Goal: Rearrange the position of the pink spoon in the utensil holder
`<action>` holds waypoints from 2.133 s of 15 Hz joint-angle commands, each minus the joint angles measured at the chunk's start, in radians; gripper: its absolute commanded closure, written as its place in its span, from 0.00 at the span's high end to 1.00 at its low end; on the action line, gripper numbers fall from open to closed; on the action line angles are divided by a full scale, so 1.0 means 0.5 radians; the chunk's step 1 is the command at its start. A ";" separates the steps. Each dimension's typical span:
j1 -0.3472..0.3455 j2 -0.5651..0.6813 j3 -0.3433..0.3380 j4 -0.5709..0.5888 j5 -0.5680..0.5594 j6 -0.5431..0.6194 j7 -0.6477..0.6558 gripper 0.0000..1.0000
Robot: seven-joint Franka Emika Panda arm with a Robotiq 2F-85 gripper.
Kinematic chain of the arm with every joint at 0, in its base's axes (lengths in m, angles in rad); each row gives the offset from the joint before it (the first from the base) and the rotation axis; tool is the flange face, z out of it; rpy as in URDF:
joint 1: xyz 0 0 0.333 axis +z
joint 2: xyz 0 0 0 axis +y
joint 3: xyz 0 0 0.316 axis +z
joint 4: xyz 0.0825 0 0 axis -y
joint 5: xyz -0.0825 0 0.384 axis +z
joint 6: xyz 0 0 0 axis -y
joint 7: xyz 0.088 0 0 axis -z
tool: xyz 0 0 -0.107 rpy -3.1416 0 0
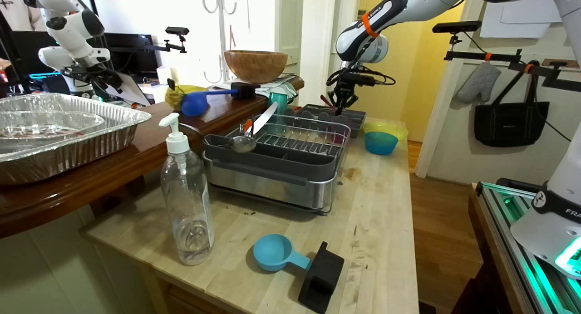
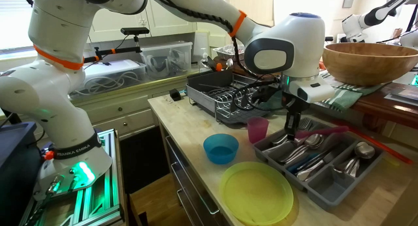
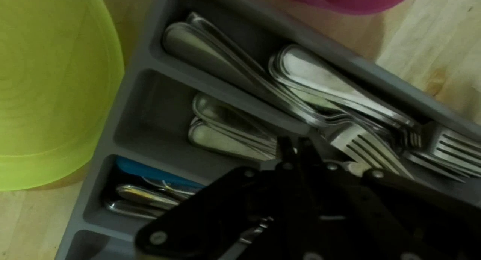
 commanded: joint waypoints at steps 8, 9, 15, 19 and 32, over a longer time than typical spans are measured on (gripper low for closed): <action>-0.024 -0.023 0.099 -0.119 0.469 0.307 0.345 0.02; -0.029 -0.019 0.102 -0.116 0.522 0.321 0.377 0.02; -0.034 -0.007 0.104 -0.124 0.796 0.495 0.482 0.02; -0.013 0.009 0.066 -0.074 0.847 0.473 0.465 0.08; 0.192 -0.005 -0.028 -0.295 0.897 1.149 0.825 0.02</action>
